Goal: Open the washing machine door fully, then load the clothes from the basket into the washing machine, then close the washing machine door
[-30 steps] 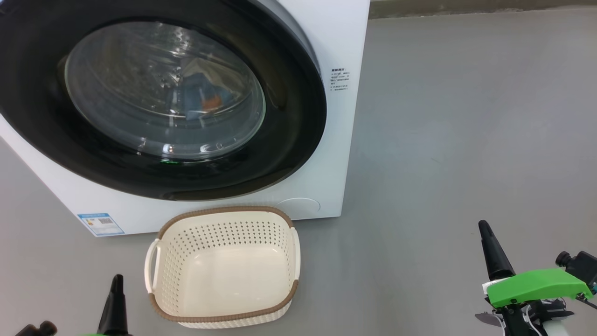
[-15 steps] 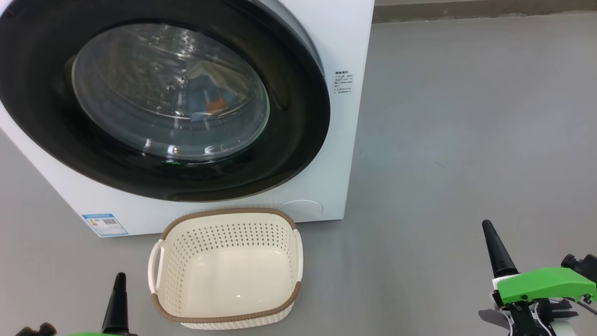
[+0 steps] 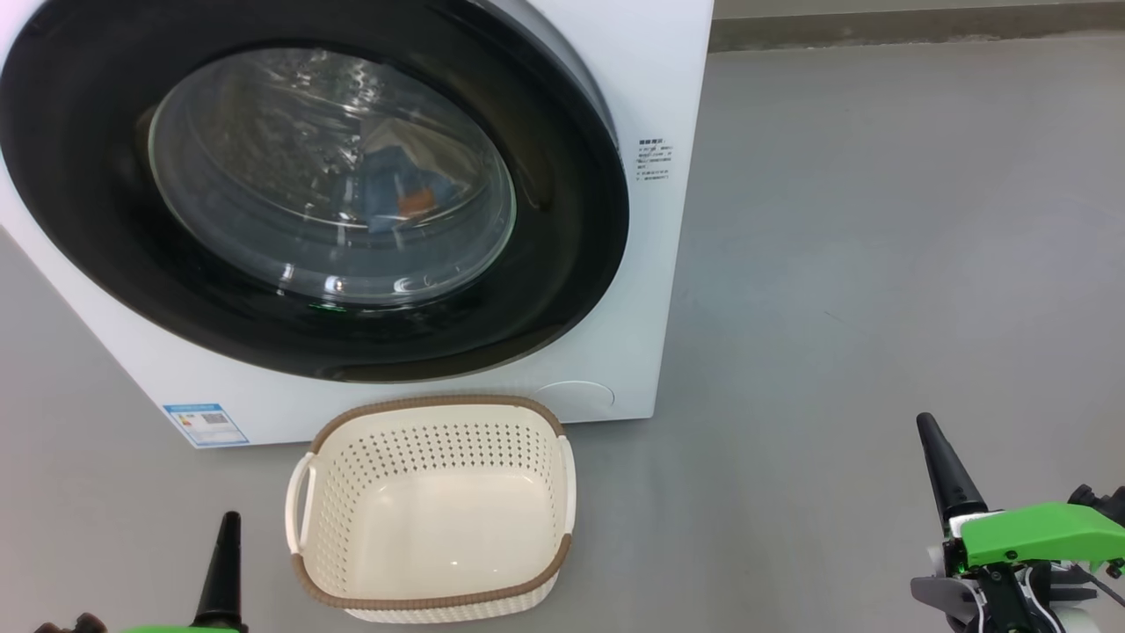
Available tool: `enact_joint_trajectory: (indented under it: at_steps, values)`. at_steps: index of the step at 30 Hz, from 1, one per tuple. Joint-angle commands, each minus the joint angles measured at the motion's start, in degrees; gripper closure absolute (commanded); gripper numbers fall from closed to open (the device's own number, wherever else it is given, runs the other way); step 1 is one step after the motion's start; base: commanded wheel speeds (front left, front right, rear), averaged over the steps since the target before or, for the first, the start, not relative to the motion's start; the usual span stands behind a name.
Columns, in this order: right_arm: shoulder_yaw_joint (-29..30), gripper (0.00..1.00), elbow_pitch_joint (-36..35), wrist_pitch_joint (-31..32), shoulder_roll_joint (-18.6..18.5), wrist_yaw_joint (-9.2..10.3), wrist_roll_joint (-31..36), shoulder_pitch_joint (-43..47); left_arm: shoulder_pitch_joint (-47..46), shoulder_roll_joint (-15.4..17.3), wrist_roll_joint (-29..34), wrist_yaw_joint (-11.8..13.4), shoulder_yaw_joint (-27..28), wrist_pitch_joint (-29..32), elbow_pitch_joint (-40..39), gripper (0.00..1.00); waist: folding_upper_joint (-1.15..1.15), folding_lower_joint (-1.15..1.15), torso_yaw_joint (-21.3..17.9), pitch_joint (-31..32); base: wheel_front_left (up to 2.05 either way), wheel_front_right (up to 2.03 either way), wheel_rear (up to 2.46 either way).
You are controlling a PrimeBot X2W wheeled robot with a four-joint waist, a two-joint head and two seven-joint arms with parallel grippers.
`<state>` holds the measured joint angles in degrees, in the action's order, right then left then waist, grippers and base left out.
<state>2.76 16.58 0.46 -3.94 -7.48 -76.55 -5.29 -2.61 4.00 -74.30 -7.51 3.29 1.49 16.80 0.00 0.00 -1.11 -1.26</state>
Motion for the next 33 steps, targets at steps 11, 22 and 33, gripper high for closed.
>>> enact_joint_trajectory:
  at_steps: [11, 22, 33]
  values:
    - [0.78, 1.00, -2.09, 2.19, -0.14, -0.03, -6.88, -0.88, -3.01, -0.11, -7.31, 0.02, 2.21, 2.03, -2.21, 1.00, 0.00, 0.00, 0.42, 0.41, 0.00, 0.00, 0.00]
    - [2.04, 1.00, -2.41, 4.10, 0.18, -0.02, -12.73, -0.84, -3.37, -0.74, -13.79, 0.02, 2.86, 3.87, -2.53, 1.00, 0.00, 0.00, 0.84, 0.83, 0.00, 0.00, 0.00]
    - [2.90, 1.00, -2.61, 5.34, 0.43, -0.01, -16.33, -0.81, -3.59, -1.13, -17.84, 0.02, 3.26, 5.02, -2.74, 1.00, 0.00, 0.00, 1.11, 1.09, 0.00, 0.00, 0.00]
